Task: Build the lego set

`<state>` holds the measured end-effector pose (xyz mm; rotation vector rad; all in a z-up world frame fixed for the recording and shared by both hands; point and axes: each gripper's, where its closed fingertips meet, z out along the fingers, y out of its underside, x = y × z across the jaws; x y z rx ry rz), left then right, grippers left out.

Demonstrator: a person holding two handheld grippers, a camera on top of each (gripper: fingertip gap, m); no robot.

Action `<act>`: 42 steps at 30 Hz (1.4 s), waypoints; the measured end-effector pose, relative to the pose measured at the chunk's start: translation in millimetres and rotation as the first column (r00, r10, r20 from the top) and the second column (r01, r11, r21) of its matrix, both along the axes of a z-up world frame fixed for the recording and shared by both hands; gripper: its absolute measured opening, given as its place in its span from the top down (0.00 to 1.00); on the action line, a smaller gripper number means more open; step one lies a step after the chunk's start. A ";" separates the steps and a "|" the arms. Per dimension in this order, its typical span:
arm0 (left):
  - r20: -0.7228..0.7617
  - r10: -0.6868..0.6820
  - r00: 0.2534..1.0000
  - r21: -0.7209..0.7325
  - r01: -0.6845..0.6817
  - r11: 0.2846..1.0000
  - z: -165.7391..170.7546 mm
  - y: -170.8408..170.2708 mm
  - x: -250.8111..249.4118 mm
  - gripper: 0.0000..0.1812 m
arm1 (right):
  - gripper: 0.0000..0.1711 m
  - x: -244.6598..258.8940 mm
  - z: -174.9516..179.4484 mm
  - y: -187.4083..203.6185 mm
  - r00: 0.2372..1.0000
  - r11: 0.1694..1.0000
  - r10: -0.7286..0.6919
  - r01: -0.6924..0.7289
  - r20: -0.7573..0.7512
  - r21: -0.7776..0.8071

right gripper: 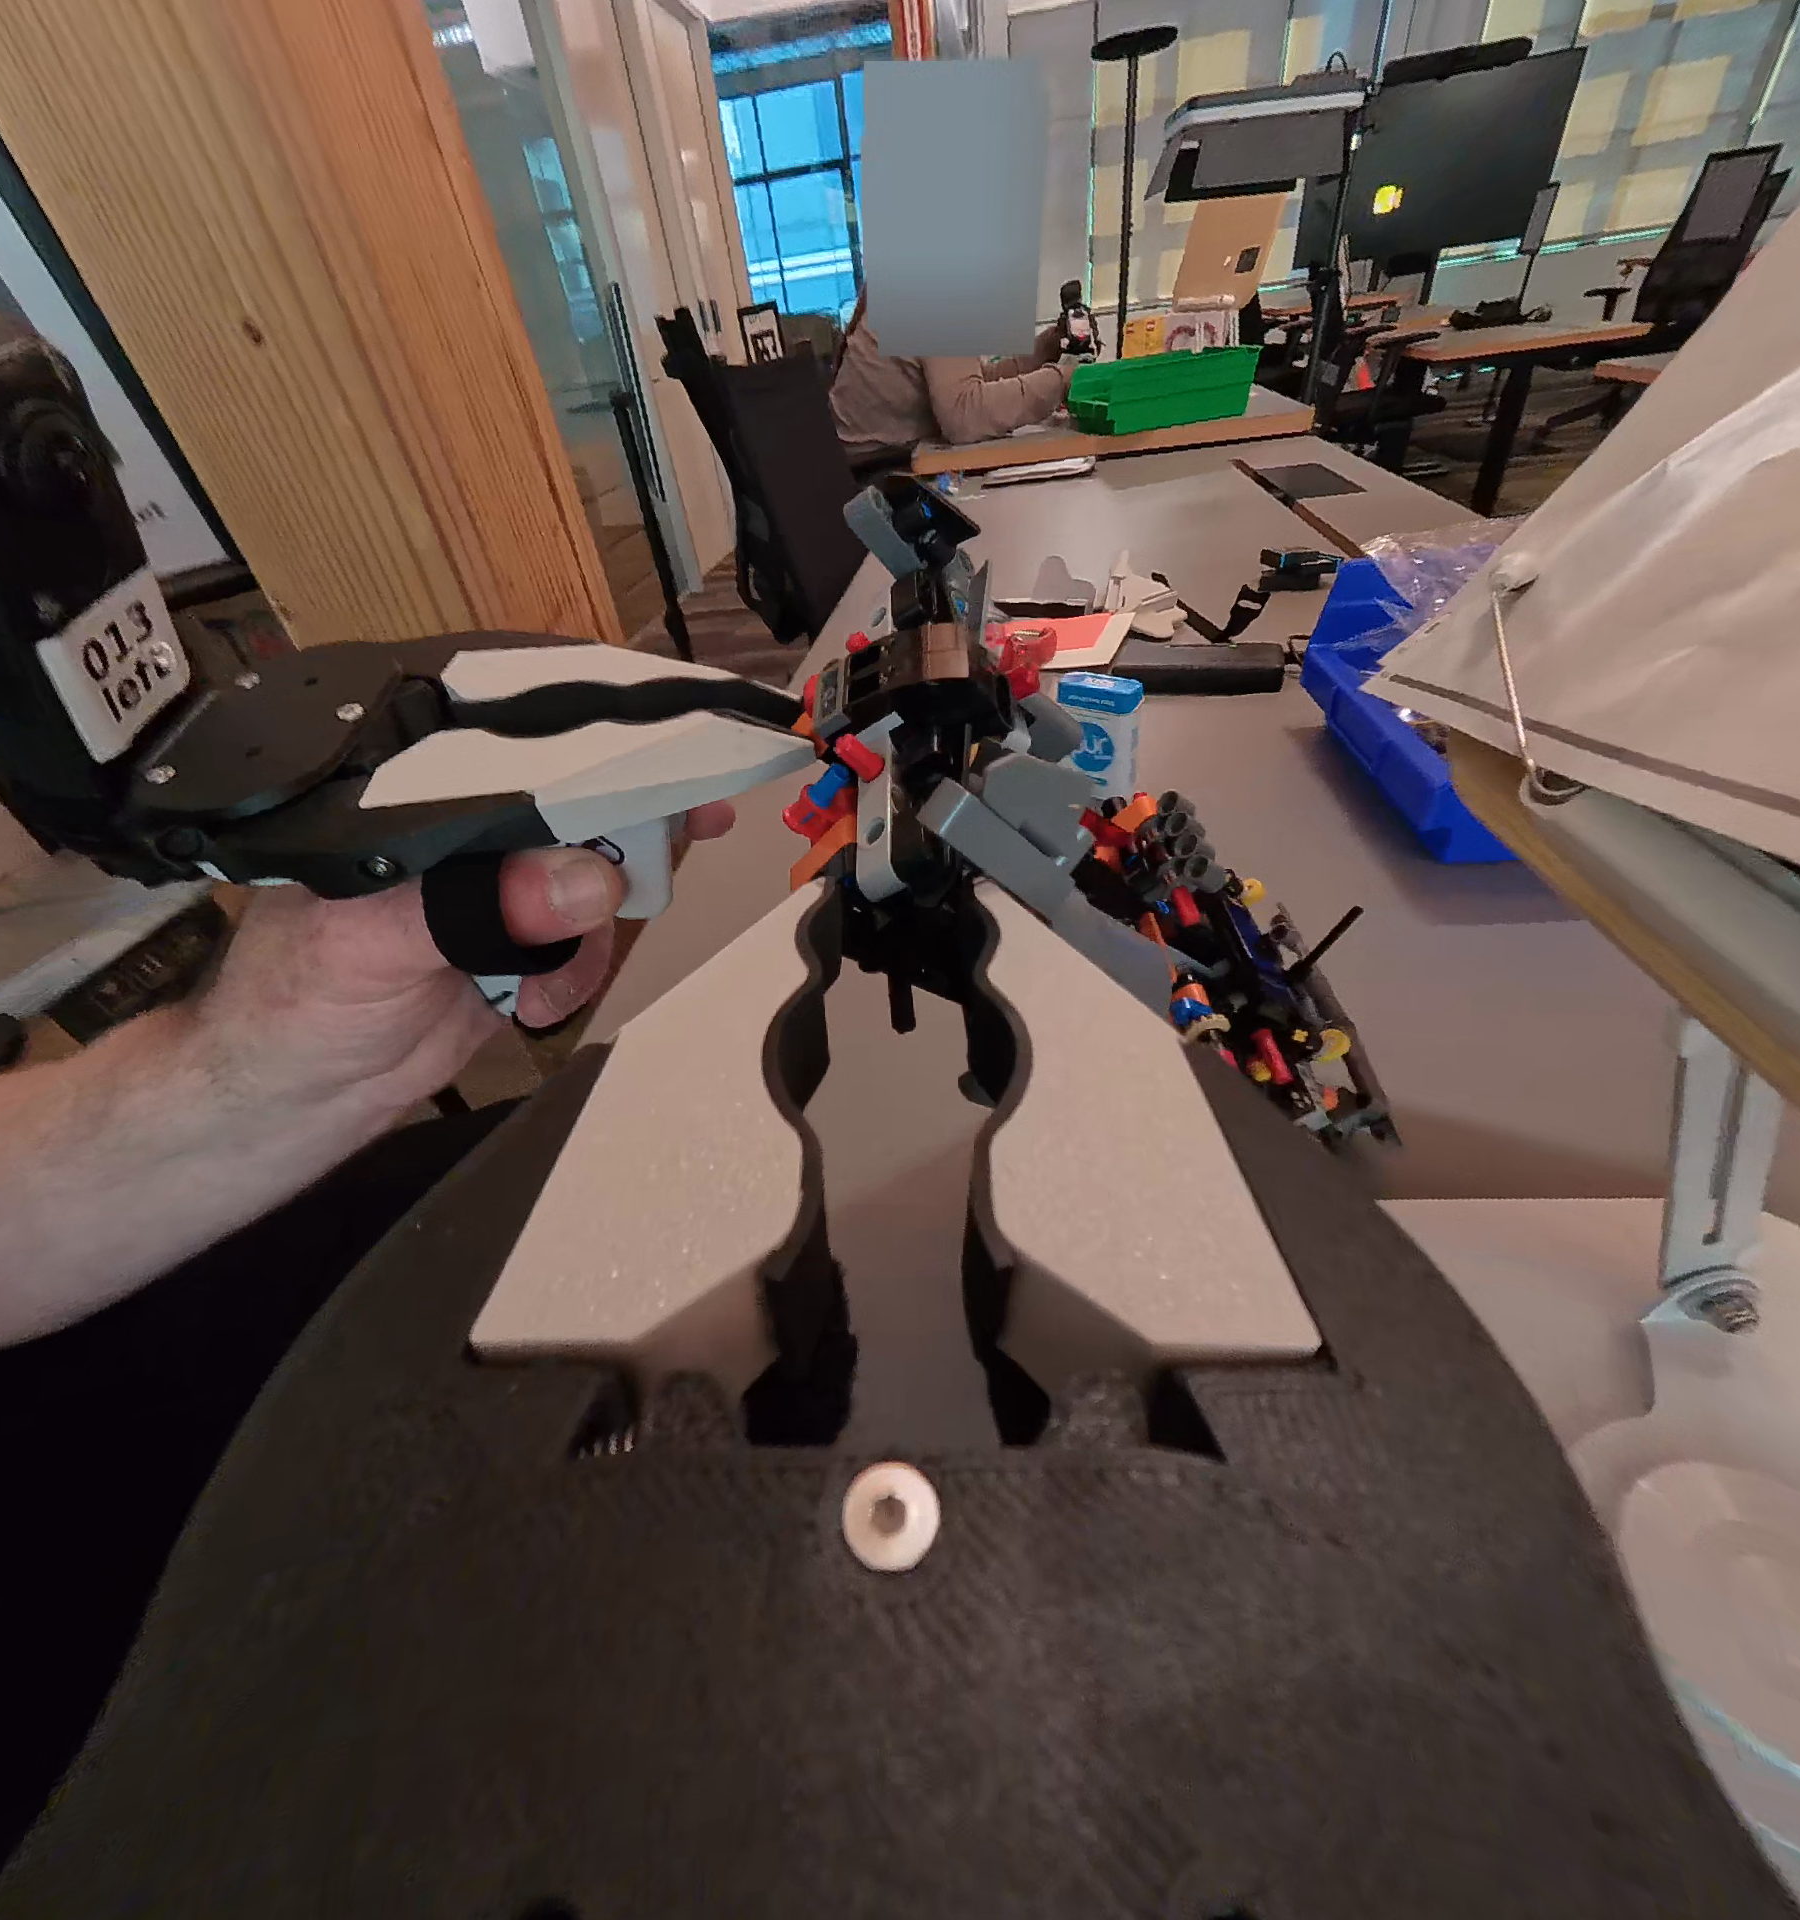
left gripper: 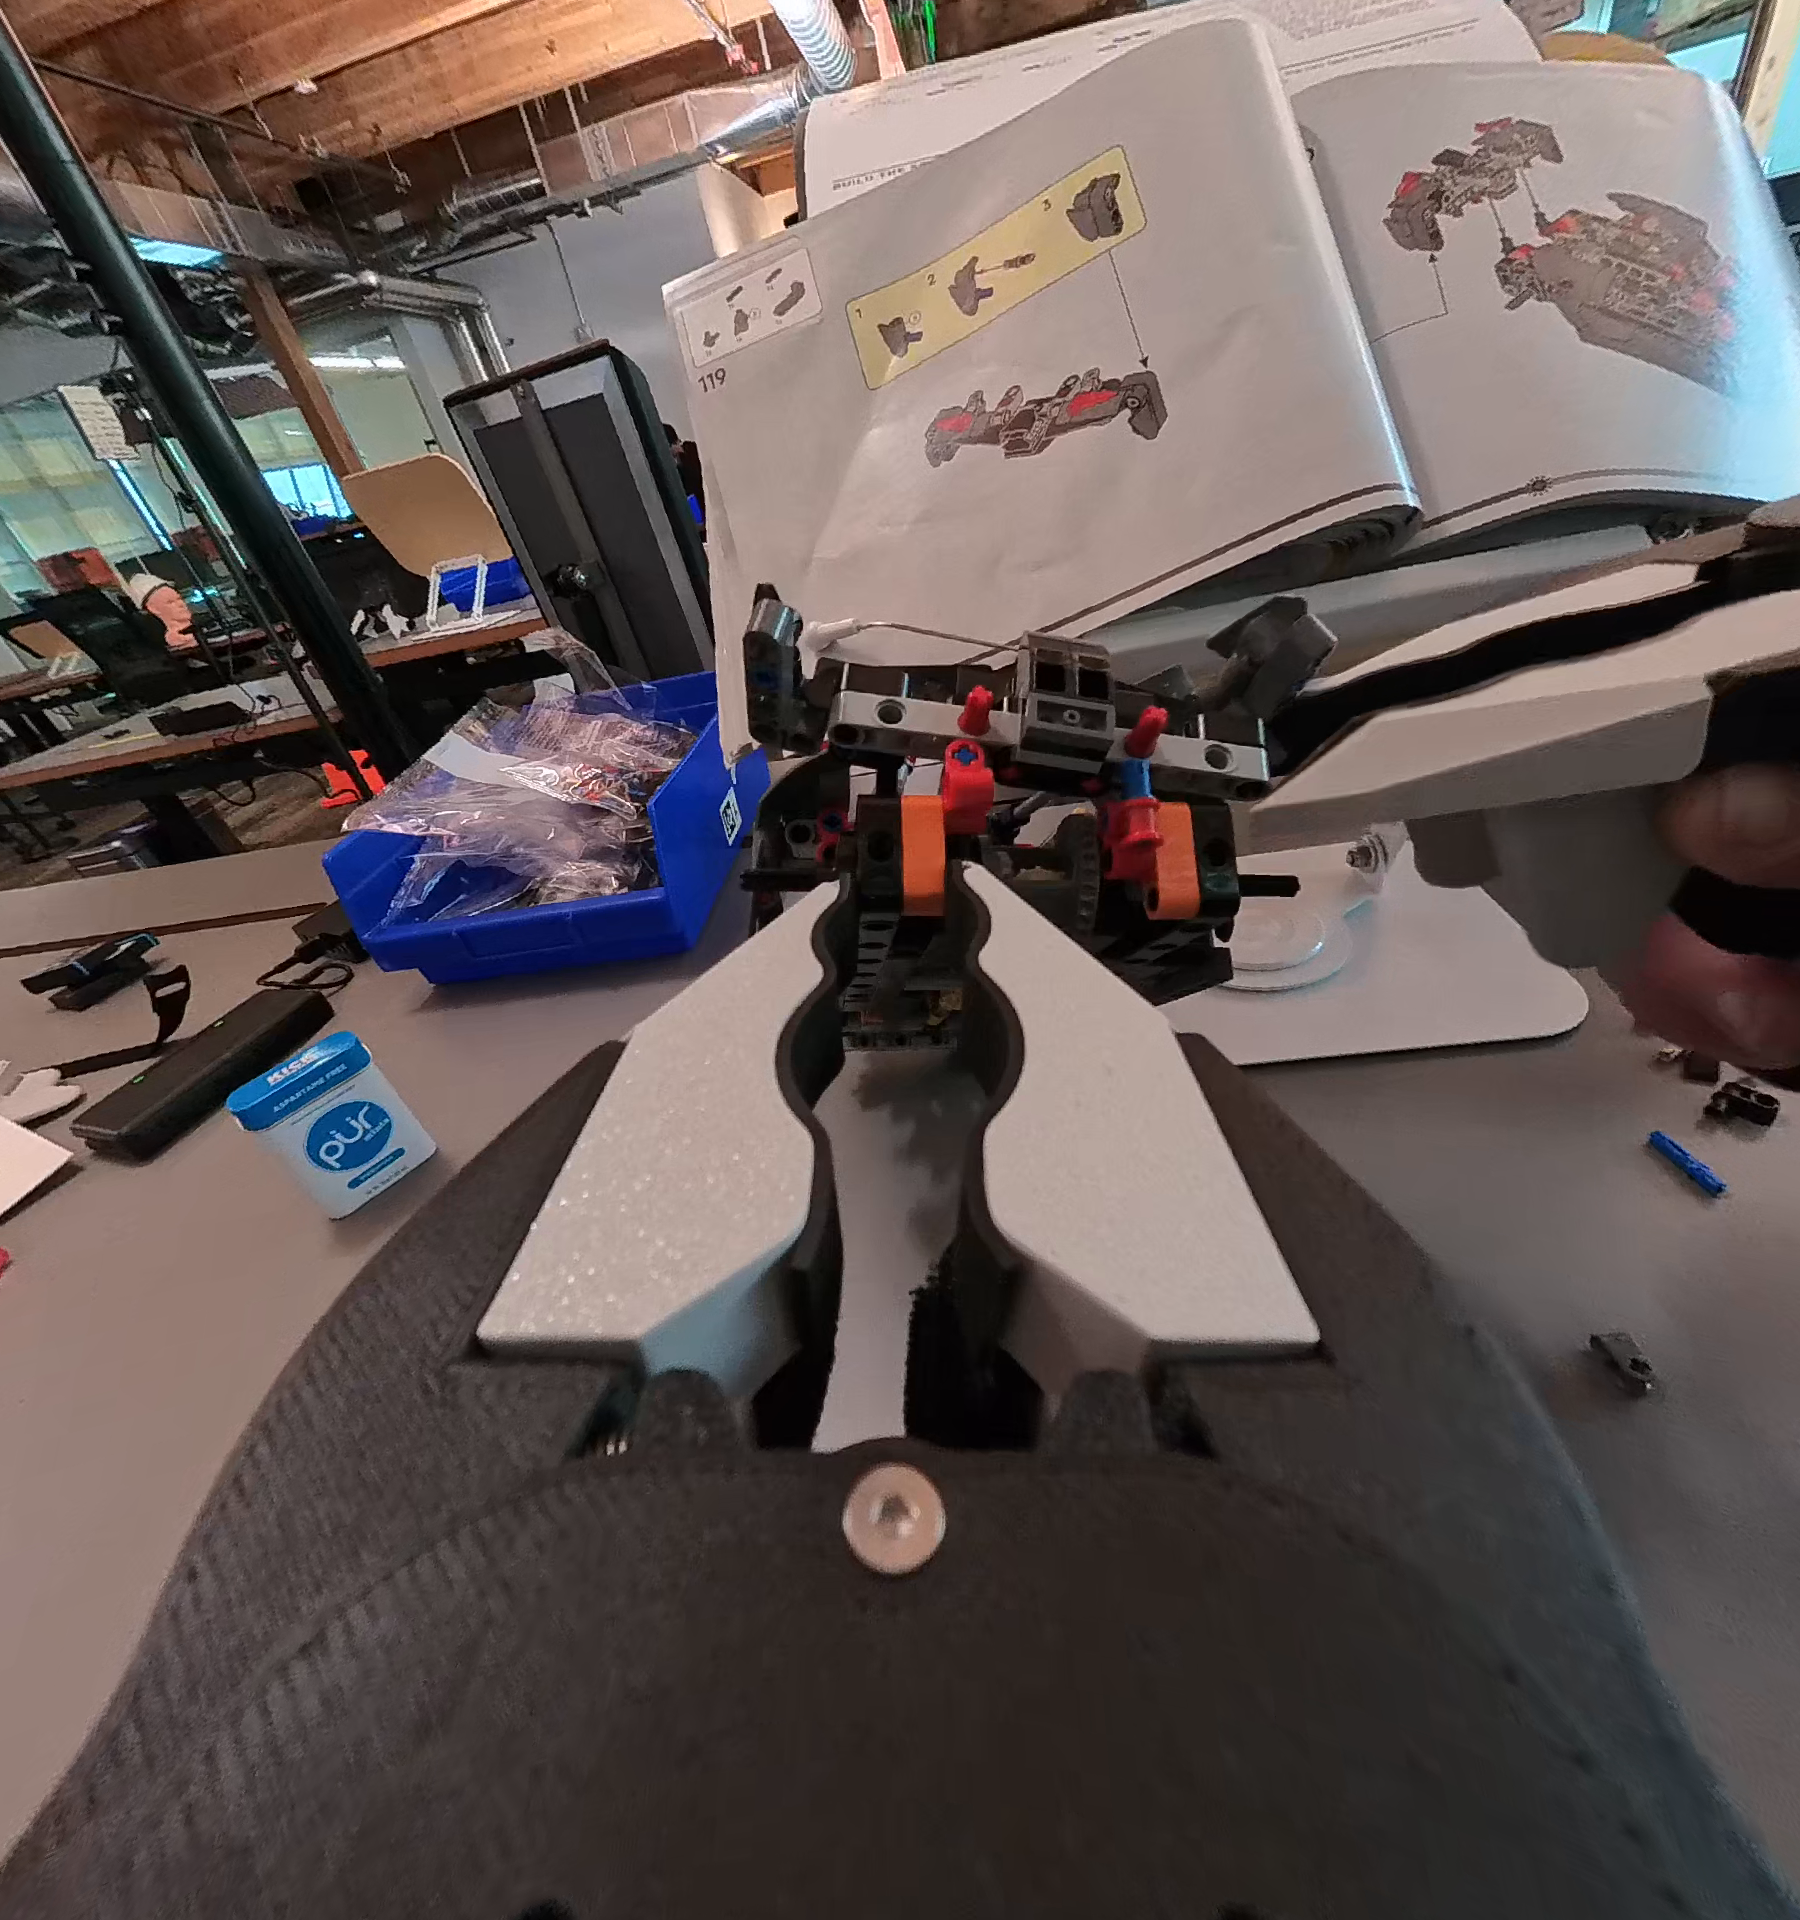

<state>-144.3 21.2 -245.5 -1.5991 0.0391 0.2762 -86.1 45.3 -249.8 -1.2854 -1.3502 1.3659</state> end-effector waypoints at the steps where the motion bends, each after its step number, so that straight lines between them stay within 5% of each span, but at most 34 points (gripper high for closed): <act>1: -0.004 0.000 1.000 0.001 0.000 1.000 0.1 0.0 0.3 0.92 | 0.89 0.0 0.6 0.0 1.000 1.000 0.005 -0.005 -0.003 -0.023; 42: -0.068 -0.009 0.998 0.025 0.011 1.000 -2.4 -2.1 10.1 0.92 | 0.91 2.9 17.4 9.0 0.998 0.998 -0.017 0.013 -0.052 -0.062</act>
